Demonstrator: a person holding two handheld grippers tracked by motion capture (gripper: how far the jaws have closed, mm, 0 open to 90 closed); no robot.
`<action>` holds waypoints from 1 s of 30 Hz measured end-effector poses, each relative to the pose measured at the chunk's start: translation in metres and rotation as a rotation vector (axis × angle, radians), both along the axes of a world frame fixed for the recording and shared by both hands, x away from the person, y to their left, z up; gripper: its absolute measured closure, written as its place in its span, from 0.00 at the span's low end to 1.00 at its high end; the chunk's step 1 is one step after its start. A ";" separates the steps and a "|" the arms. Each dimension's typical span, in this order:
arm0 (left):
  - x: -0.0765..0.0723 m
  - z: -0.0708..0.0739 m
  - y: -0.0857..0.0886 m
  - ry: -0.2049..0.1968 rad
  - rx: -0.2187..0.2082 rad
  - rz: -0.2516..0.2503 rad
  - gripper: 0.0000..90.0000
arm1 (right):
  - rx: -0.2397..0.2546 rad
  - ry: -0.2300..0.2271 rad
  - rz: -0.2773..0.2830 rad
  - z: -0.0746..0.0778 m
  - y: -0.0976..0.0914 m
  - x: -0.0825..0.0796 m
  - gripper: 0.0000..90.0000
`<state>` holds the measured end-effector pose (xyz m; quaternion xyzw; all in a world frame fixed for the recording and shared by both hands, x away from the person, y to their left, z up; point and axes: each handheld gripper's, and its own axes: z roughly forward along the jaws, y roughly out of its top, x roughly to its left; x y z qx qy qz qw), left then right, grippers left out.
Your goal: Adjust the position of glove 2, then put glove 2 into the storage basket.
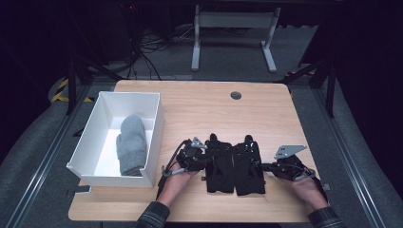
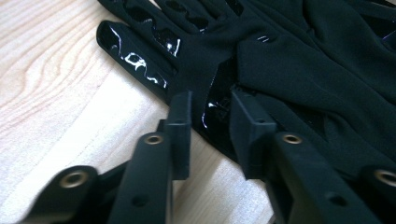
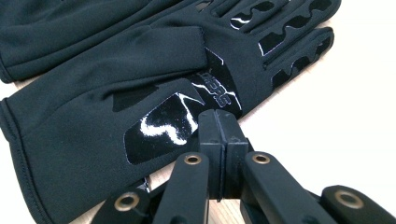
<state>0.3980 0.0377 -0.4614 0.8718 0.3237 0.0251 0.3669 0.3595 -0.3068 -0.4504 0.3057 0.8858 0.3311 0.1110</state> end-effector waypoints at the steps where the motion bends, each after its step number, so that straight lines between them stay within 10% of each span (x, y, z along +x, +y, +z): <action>1: 0.001 0.000 -0.001 0.004 0.003 0.000 0.85 | -0.002 0.001 0.003 0.000 0.000 0.000 1.00; 9: 0.003 0.006 0.000 0.021 0.015 0.008 0.97 | 0.001 0.014 0.026 -0.002 0.008 0.000 1.00; 18: 0.004 0.033 0.022 0.037 -0.135 0.015 0.98 | 0.011 0.019 0.072 -0.003 0.027 0.000 1.00; 30: 0.004 0.054 0.025 0.032 -0.217 -0.010 0.98 | 0.025 0.018 0.113 -0.005 0.057 0.001 1.00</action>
